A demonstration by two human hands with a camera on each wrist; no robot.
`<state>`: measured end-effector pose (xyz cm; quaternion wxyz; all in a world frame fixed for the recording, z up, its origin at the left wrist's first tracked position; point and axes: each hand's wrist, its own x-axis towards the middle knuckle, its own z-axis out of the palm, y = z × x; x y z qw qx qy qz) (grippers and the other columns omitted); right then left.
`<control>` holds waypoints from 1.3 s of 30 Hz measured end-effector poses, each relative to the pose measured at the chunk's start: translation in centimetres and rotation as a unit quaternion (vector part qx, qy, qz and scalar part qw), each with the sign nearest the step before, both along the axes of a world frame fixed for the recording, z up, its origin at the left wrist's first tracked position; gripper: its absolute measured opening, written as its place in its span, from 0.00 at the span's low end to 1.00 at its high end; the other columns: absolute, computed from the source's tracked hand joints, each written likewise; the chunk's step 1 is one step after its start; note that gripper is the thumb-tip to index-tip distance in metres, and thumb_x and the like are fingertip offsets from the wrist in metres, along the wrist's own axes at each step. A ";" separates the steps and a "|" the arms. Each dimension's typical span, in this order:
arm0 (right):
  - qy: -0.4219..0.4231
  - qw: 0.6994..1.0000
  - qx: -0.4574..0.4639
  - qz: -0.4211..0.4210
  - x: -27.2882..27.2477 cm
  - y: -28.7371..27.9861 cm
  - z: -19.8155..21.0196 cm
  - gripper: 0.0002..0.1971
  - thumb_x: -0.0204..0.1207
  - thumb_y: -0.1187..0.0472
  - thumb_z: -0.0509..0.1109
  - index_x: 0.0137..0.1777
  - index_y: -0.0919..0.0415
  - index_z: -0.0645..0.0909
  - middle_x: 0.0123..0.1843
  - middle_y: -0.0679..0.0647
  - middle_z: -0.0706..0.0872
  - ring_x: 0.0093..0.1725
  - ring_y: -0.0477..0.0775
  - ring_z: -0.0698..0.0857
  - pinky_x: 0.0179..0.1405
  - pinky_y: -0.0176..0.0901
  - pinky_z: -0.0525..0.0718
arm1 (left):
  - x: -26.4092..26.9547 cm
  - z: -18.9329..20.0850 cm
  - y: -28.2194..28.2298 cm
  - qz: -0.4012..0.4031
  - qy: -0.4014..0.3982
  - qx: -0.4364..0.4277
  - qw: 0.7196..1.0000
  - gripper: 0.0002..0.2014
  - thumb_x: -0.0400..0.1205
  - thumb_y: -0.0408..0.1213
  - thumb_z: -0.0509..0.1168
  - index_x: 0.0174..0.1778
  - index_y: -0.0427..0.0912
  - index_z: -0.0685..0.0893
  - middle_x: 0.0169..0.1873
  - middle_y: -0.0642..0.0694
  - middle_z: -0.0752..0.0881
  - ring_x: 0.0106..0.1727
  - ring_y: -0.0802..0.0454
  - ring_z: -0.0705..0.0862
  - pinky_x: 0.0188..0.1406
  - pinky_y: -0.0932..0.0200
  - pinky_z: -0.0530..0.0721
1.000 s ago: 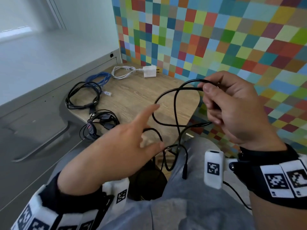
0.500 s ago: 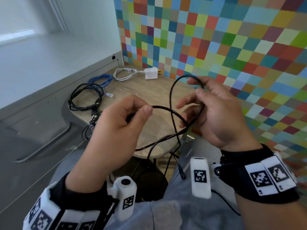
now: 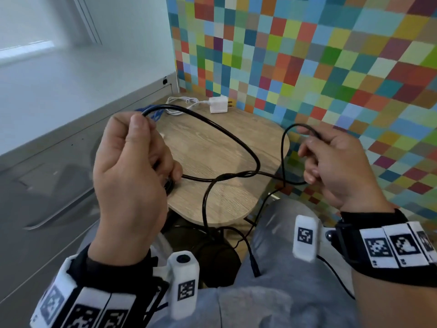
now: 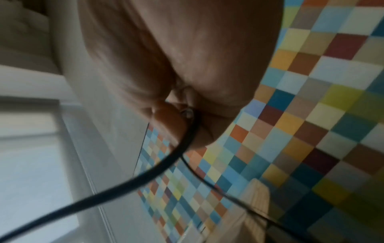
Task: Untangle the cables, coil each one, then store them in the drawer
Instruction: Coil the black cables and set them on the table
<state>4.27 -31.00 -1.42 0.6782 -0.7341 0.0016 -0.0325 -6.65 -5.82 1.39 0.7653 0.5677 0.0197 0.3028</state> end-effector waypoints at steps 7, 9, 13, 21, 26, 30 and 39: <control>-0.045 0.904 -0.418 0.073 -0.8 0.1 -0.1 0.23 0.74 0.53 0.83 0.69 0.47 0.84 0.67 0.53 0.84 0.65 0.54 0.84 0.66 0.49 0.81 | -0.1 -0.1 -1.2 -0.098 -0.010 0.070 0.993 0.12 0.90 0.37 0.54 0.41 0.47 0.74 0.24 0.54 0.67 0.21 0.55 0.59 0.20 0.56 0.57; -0.110 0.885 -0.450 0.042 -1.0 0.4 0.0 0.27 0.70 0.51 0.86 0.66 0.49 0.79 0.66 0.48 0.75 0.69 0.54 0.77 0.70 0.50 0.78 | 0.0 -0.1 -1.4 -0.113 -0.014 0.074 0.991 0.11 0.90 0.37 0.54 0.42 0.46 0.73 0.23 0.54 0.67 0.21 0.55 0.58 0.20 0.57 0.56; -0.284 0.878 -0.381 -0.052 -1.7 1.4 0.6 0.35 0.66 0.56 0.87 0.67 0.62 0.72 0.68 0.56 0.70 0.69 0.56 0.74 0.71 0.49 0.76 | 0.1 0.0 -1.2 -0.113 -0.030 0.072 0.991 0.12 0.90 0.37 0.54 0.41 0.49 0.76 0.23 0.54 0.66 0.21 0.55 0.58 0.21 0.60 0.58; -0.069 0.945 -0.119 0.297 -3.3 4.6 2.0 0.12 0.74 0.63 0.82 0.57 0.55 0.91 0.51 0.49 0.96 0.50 0.49 0.95 0.51 0.41 0.92 | -0.2 0.4 -1.3 -0.161 -0.115 0.071 0.978 0.08 0.88 0.39 0.56 0.45 0.50 0.79 0.24 0.53 0.66 0.20 0.62 0.61 0.20 0.62 0.60; -0.014 0.894 -0.149 0.422 -3.8 5.6 1.8 0.15 0.67 0.60 0.86 0.55 0.55 0.94 0.46 0.55 0.94 0.37 0.42 0.90 0.42 0.31 0.85 | -0.3 0.3 -1.1 -0.189 -0.119 0.070 0.972 0.11 0.88 0.38 0.56 0.43 0.52 0.81 0.25 0.47 0.65 0.20 0.61 0.61 0.19 0.62 0.60; -0.051 0.862 -0.229 0.449 -3.7 6.2 1.2 0.06 0.75 0.58 0.84 0.51 0.49 0.95 0.39 0.52 0.92 0.31 0.39 0.82 0.35 0.32 0.77 | -0.3 0.2 -0.8 -0.190 -0.107 0.095 0.971 0.09 0.88 0.38 0.56 0.44 0.50 0.79 0.23 0.57 0.69 0.20 0.62 0.63 0.20 0.62 0.62; -0.033 0.976 0.128 0.172 -1.4 4.6 0.4 0.11 0.91 0.67 0.61 0.49 0.53 0.80 0.36 0.56 0.84 0.38 0.59 0.87 0.42 0.55 0.90 | 0.2 -0.1 2.1 -0.128 -0.040 0.083 0.988 0.07 0.85 0.41 0.61 0.41 0.47 0.77 0.24 0.54 0.65 0.21 0.59 0.59 0.18 0.64 0.59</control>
